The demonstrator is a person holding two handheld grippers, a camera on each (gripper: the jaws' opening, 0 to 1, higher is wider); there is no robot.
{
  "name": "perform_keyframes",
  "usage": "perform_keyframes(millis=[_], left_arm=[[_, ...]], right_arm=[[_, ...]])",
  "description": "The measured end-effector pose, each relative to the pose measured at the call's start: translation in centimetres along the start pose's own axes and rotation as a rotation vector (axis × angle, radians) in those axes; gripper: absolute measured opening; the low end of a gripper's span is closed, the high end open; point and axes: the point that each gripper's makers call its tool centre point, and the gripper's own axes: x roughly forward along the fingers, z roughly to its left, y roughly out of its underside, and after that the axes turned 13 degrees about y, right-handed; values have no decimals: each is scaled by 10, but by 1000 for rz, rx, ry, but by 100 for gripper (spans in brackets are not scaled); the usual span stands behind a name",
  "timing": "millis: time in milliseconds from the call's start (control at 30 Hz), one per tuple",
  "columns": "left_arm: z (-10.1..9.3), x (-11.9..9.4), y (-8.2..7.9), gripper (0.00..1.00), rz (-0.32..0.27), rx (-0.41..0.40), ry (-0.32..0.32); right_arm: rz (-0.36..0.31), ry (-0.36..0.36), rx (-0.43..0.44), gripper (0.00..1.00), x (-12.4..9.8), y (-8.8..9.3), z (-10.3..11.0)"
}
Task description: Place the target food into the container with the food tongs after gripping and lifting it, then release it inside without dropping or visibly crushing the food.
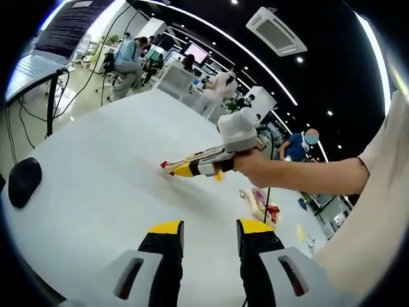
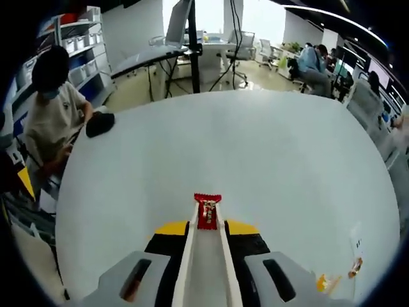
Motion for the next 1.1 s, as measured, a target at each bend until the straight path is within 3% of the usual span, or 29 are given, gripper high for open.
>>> perform_keyframes(millis=[200, 367, 900, 1100], left_arm=[[-8, 5, 1, 32, 9, 13, 19], [-15, 8, 2, 32, 17, 22, 33], [-46, 20, 7, 32, 33, 72, 90], [-64, 28, 15, 32, 42, 93, 118]], right_arm=[[-51, -23, 161, 20, -20, -7, -9], [-74, 4, 167, 20, -38, -3, -22], [-157, 55, 320, 21, -103, 12, -49], [-229, 41, 419, 21, -148, 31, -59]])
